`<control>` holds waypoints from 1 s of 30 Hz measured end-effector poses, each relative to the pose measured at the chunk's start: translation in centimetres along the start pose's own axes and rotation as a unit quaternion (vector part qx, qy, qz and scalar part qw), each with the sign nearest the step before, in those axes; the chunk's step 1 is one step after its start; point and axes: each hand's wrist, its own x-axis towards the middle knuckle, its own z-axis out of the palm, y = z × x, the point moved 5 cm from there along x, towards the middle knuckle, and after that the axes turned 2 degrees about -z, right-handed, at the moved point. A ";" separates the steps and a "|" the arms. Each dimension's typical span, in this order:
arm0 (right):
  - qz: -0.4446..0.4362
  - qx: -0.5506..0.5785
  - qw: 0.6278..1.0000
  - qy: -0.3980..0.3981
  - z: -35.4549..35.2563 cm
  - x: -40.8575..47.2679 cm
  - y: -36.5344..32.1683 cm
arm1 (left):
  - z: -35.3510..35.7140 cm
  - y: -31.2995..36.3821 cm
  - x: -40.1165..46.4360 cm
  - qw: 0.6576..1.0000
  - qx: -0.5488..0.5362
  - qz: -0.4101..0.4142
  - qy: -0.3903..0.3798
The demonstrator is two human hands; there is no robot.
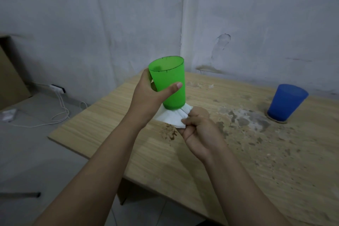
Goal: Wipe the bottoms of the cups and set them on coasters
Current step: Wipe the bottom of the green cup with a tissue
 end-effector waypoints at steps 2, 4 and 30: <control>0.017 -0.020 1.000 0.015 -0.9 0.4 0.1 | -0.3 -0.5 0.3 1.000 0.002 -0.005 0.001; 0.028 -0.056 0.997 0.042 -1.8 1.0 0.0 | -0.4 -1.2 0.7 1.000 0.007 -0.014 -0.002; 0.034 -0.184 0.971 0.149 -6.1 3.3 -1.8 | -2.1 -12.8 4.4 0.985 0.100 -0.137 0.005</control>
